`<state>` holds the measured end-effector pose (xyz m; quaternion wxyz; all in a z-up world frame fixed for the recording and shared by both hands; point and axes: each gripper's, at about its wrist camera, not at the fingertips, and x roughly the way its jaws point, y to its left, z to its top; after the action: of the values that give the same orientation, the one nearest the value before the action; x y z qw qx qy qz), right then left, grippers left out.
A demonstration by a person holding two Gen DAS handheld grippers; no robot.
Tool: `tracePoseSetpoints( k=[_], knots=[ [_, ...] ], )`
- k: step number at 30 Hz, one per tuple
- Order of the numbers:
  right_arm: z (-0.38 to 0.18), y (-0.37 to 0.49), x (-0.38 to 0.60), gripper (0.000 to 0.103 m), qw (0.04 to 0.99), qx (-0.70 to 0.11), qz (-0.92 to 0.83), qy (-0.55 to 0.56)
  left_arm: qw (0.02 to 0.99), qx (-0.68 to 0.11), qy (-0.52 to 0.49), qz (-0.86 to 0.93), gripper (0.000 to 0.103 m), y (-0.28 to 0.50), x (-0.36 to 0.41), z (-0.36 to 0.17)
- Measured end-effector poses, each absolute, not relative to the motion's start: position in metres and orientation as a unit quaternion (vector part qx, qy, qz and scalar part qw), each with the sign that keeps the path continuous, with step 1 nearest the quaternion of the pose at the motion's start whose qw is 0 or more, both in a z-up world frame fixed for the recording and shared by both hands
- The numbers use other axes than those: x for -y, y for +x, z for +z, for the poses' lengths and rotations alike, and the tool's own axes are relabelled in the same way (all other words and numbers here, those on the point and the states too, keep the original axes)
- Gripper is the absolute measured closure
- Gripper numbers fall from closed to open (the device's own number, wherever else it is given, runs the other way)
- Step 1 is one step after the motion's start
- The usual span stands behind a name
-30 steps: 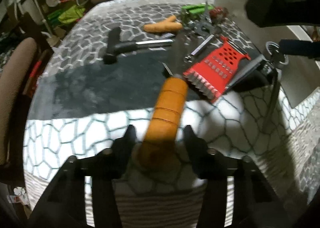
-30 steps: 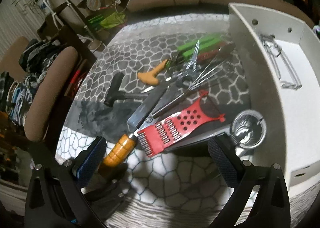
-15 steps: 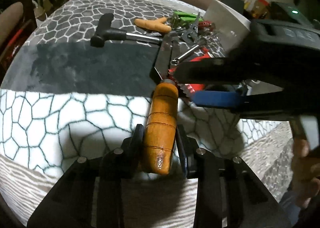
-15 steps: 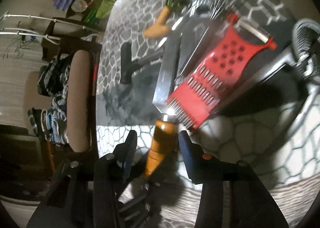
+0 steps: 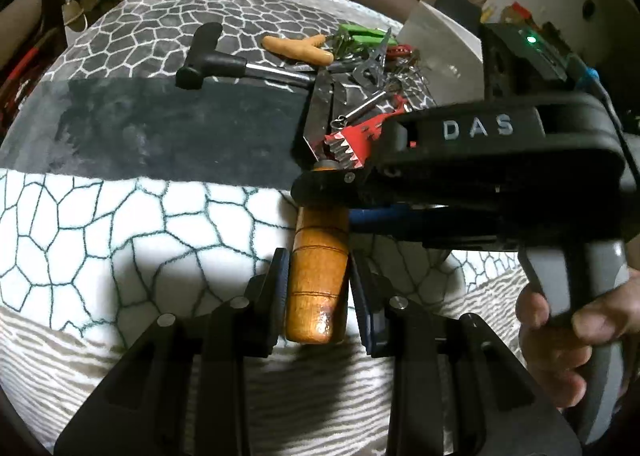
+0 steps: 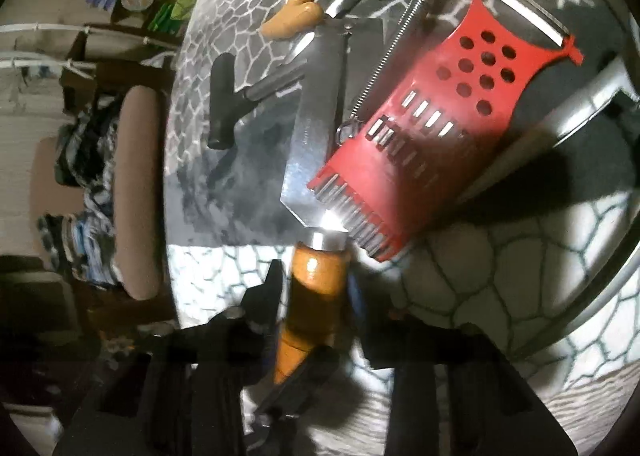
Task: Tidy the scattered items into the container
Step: 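Lift the orange-handled spatula with the right tool and carry it over the white box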
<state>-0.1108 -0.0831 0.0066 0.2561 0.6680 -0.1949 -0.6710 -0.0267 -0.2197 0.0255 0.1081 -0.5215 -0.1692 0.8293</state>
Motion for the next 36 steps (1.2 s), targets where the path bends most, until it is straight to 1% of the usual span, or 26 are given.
tracePoseSetpoints(
  k=[4, 7, 9, 10, 17, 21, 27, 36],
  knots=[
    [0.009, -0.105, 0.084, 0.072, 0.261, 0.179, -0.681, 0.660, 0.097, 0.148, -0.524, 0.833, 0.069, -0.025, 0.217, 0.026],
    [0.010, -0.100, 0.085, 0.072, 0.268, 0.174, -0.682, 0.658, 0.097, 0.140, -0.533, 0.829, 0.069, -0.022, 0.216, 0.025],
    [0.010, -0.098, 0.088, 0.072, 0.273, 0.172, -0.680, 0.659, 0.101, 0.140, -0.541, 0.823, 0.071, -0.022, 0.215, 0.023],
    [0.011, -0.096, 0.088, 0.072, 0.274, 0.171, -0.679, 0.659, 0.104, 0.142, -0.543, 0.821, 0.076, -0.021, 0.215, 0.023],
    [0.022, -0.081, 0.085, 0.072, 0.287, 0.174, -0.676, 0.656, 0.100, 0.138, -0.534, 0.828, 0.076, 0.000, 0.209, 0.037],
    [0.040, -0.073, 0.082, 0.072, 0.300, 0.176, -0.679, 0.647, 0.096, 0.133, -0.519, 0.839, 0.075, 0.013, 0.205, 0.055],
    [0.083, -0.059, 0.073, 0.073, 0.317, 0.162, -0.699, 0.620, 0.092, 0.129, -0.493, 0.855, 0.075, 0.028, 0.191, 0.090],
    [0.154, -0.052, 0.012, 0.073, 0.317, 0.188, -0.735, 0.570, 0.115, 0.099, -0.463, 0.873, 0.075, 0.027, 0.136, 0.163]
  ],
)
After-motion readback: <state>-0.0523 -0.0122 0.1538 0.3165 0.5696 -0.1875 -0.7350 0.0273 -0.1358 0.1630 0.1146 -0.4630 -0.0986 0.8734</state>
